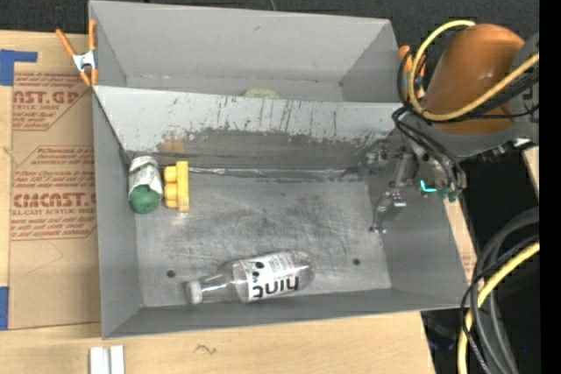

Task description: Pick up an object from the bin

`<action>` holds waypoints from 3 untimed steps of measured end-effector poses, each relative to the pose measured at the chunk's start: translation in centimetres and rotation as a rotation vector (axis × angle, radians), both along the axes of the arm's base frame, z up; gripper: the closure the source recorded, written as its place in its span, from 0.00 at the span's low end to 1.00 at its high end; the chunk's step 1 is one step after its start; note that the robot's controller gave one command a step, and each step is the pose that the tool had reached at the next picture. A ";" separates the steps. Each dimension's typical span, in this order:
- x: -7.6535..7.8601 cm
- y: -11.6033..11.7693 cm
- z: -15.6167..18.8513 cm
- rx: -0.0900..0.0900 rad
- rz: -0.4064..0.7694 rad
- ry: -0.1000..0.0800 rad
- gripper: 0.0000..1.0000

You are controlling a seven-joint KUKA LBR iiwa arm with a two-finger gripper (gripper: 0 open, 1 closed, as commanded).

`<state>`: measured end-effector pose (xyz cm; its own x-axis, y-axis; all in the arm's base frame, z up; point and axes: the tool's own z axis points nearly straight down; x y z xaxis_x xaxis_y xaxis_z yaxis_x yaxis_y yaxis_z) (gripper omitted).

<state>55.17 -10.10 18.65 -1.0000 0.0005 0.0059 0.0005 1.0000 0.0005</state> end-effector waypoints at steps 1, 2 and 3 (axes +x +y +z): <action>0.2 0.0 0.4 -0.001 0.001 -0.008 0.00; -0.2 0.4 0.4 -0.001 -0.066 -0.008 0.00; 1.0 -0.5 -0.5 0.000 -0.111 -0.009 0.00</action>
Offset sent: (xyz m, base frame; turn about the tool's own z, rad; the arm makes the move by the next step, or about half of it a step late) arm -0.0109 0.0122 0.0020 0.2003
